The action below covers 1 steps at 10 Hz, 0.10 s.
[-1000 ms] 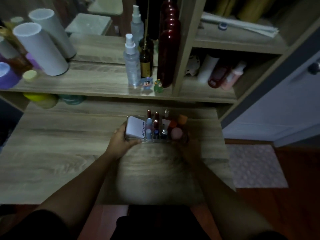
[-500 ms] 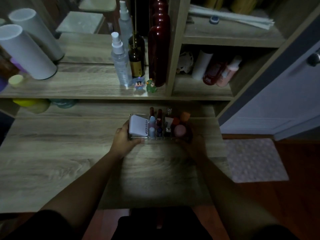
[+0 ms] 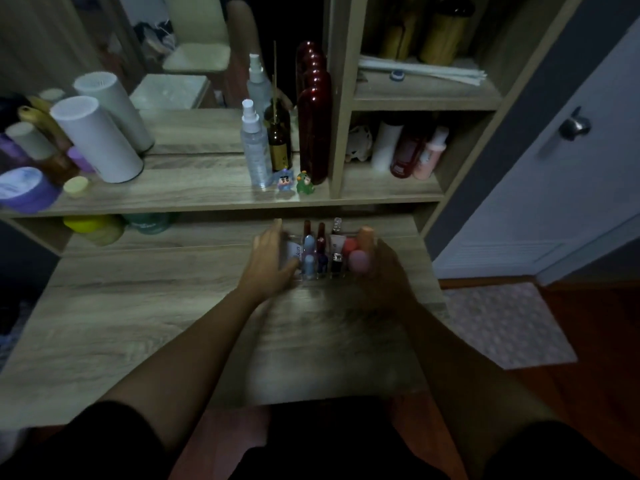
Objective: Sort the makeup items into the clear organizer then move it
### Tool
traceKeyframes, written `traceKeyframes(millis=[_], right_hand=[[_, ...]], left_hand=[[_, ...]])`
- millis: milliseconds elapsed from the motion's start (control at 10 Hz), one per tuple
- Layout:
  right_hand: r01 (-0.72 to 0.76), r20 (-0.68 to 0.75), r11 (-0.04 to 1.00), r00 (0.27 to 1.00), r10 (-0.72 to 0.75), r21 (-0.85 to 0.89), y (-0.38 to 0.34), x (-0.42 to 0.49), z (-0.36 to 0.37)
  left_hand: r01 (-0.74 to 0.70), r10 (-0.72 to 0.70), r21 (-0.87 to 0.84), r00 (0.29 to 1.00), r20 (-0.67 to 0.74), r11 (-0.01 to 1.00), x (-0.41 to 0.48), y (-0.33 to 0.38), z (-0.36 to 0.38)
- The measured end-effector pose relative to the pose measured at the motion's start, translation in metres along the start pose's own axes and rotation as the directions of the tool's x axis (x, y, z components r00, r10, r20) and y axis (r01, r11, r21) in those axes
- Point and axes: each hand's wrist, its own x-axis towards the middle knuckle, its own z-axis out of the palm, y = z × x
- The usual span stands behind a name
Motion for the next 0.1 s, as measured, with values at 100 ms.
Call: traceKeyframes(millis=[100], right_hand=[[0.017,-0.04,0.992,0.999,-0.022,-0.121,-0.0161,-0.0136,-0.0128]], left_hand=[[-0.06,0.055,0.107,0.997,0.05,0.992,0.0049,0.0319,0.0008]])
